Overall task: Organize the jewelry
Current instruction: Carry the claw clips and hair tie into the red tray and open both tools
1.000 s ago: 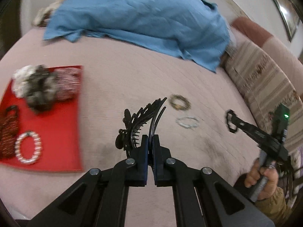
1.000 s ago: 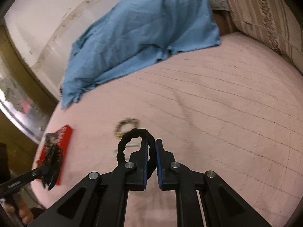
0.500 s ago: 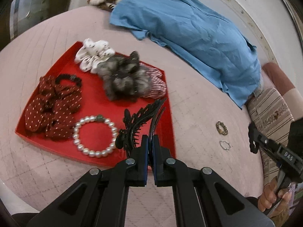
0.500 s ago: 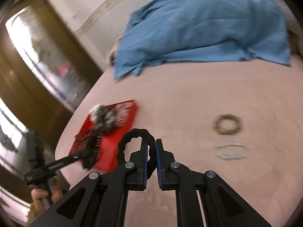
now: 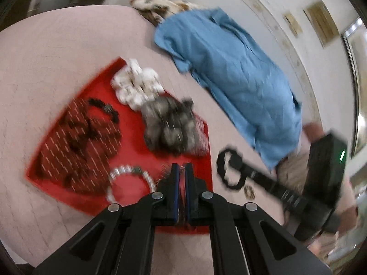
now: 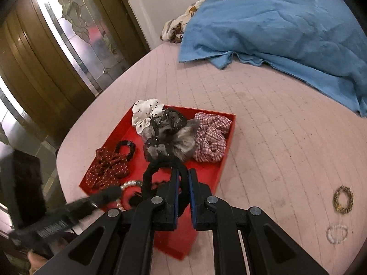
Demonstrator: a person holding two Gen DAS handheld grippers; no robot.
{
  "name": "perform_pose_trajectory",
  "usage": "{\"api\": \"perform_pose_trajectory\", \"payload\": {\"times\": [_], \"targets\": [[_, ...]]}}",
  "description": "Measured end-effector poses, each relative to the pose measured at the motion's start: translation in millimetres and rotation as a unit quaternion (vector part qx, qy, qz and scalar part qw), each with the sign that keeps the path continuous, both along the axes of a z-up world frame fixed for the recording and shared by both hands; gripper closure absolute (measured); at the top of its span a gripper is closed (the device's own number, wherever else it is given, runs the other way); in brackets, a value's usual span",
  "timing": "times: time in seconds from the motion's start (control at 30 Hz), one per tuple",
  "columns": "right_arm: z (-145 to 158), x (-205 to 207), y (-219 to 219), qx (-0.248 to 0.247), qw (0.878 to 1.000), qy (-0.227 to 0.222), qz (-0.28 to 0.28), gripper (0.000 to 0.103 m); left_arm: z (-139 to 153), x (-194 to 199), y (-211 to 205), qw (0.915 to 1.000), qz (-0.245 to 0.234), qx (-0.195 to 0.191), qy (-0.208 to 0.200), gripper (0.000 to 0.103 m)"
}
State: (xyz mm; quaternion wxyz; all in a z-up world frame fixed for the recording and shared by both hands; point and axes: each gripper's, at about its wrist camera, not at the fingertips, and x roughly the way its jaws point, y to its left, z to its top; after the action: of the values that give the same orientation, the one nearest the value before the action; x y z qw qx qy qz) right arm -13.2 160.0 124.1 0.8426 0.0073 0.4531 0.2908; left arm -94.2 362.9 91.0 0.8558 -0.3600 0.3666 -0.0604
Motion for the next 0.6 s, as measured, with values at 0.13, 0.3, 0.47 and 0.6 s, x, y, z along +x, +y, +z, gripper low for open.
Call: {"api": "perform_pose_trajectory", "payload": {"times": [0.13,0.3,0.47,0.6], "targets": [[-11,5,9,-0.017,1.0,0.011,0.0,0.094,11,27,13,0.9997,0.014,0.017,0.008,0.099],[-26,4,14,-0.036,0.999,0.021,0.001,0.094,7,37,21,0.9994,0.016,0.029,0.003,0.099],[-26,12,14,-0.047,0.999,0.005,-0.014,0.094,-5,37,24,0.999,0.022,0.037,0.016,0.094],[-31,24,21,-0.072,0.997,-0.006,-0.02,0.093,-9,33,26,0.9982,0.029,0.049,0.018,0.069]]}}
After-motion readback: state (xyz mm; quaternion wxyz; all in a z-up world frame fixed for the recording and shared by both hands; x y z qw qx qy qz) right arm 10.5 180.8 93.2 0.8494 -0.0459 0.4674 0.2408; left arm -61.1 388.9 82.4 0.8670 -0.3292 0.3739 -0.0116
